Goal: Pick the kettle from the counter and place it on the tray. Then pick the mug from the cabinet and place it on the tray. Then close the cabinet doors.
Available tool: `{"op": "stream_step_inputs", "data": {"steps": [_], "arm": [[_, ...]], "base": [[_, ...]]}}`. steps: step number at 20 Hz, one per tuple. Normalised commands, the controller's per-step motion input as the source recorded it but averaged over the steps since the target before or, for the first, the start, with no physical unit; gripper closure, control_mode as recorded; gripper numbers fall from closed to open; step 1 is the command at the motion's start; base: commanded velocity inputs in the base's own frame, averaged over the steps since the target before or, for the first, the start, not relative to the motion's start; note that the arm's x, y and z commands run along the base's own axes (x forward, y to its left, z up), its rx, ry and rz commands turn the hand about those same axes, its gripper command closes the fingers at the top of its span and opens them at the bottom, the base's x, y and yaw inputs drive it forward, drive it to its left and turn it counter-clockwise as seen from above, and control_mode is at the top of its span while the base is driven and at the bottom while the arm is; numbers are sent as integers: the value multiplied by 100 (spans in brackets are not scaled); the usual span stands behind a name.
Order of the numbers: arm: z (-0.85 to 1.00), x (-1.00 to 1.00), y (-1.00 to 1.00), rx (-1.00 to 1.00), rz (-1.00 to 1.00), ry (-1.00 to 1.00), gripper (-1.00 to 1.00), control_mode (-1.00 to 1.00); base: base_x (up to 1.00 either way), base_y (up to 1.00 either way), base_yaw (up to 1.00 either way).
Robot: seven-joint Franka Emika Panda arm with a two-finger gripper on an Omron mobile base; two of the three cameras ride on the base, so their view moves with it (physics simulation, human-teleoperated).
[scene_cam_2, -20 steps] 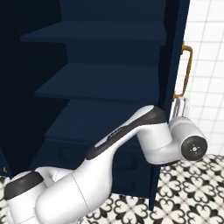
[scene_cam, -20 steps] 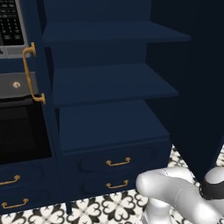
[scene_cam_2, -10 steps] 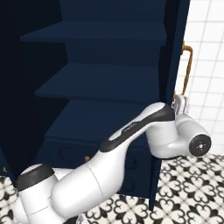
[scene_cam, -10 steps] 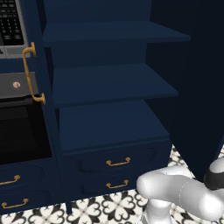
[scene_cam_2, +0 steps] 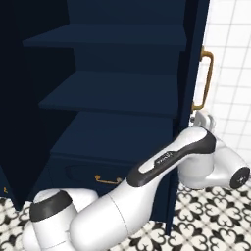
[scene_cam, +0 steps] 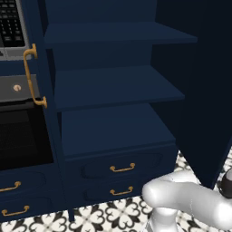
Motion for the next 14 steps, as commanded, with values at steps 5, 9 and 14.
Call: {"op": "stream_step_inputs", "data": {"steps": [5, 9, 14], "arm": [[0, 0, 23, 0, 16, -9, -100, -100], [-4, 1, 34, 0, 14, -11, -100, -100], [-6, 8, 45, 0, 8, -14, -100, -100]], "base": [[0, 0, 0], [0, 0, 0], [0, 0, 0]]}}
